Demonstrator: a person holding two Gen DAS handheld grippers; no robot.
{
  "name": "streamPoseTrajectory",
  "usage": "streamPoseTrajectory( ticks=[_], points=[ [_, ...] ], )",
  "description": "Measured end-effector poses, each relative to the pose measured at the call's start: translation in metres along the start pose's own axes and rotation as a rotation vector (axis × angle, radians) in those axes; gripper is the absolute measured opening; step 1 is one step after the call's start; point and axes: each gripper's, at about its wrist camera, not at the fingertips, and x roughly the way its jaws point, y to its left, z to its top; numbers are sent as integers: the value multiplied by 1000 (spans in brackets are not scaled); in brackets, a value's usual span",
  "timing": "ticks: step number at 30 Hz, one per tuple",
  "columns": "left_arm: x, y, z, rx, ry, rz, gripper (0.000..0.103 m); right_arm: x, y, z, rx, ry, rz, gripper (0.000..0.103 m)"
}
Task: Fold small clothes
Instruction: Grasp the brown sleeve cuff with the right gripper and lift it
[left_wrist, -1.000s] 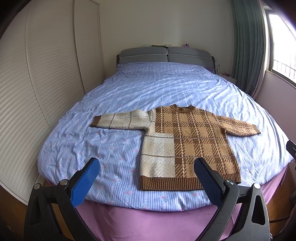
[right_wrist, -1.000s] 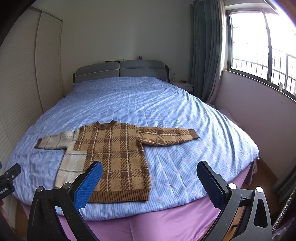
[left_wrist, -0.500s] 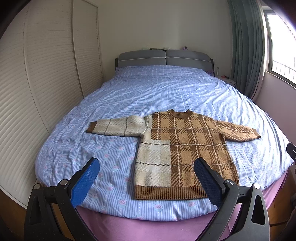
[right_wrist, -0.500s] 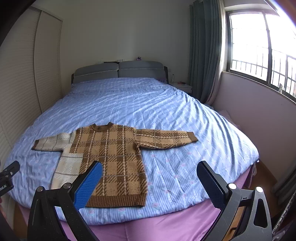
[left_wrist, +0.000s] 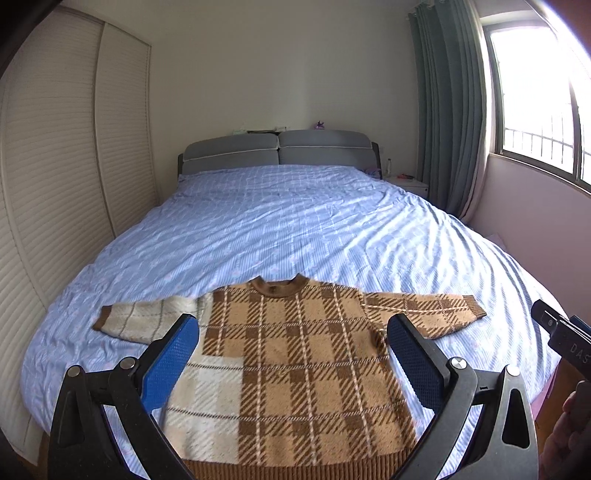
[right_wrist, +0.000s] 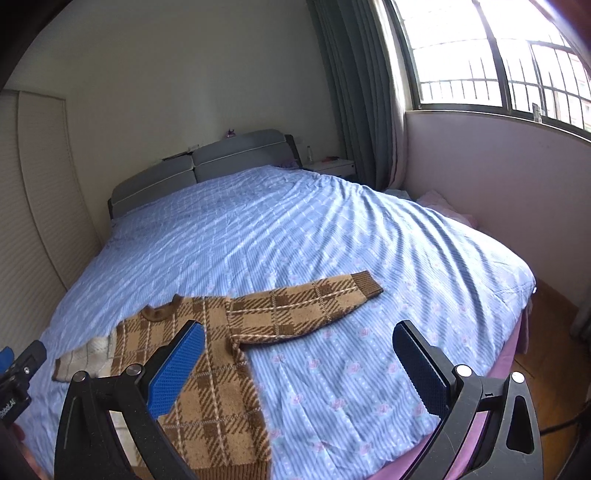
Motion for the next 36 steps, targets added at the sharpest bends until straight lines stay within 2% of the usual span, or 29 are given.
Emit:
streamPoseTrajectory(
  ticks=[5, 8, 9, 10, 12, 14, 21, 25, 28, 36],
  points=[
    [56, -40, 5, 11, 54, -41, 103, 50, -33, 16, 60, 12, -35, 97],
    [87, -63, 6, 20, 48, -25, 103, 84, -52, 23, 111, 25, -28, 81],
    [98, -70, 6, 19, 47, -20, 103, 97, -59, 25, 125, 36, -45, 71],
    [109, -77, 5, 15, 55, -15, 103, 112, -65, 26, 141, 49, -58, 66],
    [133, -89, 2, 0, 78, -20, 103, 140, -79, 26, 183, 74, -66, 62],
    [156, -102, 0, -4, 103, -22, 103, 169, -93, 25, 222, 107, -71, 61],
    [207, -129, -13, 7, 139, -19, 103, 237, -125, 15, 257, 115, -110, 60],
    [232, -139, -18, 8, 165, -13, 103, 274, -132, 4, 258, 162, -125, 52],
    [244, -143, -20, 8, 178, -16, 103, 295, -140, -3, 262, 199, -169, 48],
    [261, -143, -22, 22, 182, 2, 103, 338, -156, -17, 322, 261, -103, 47]
  ],
)
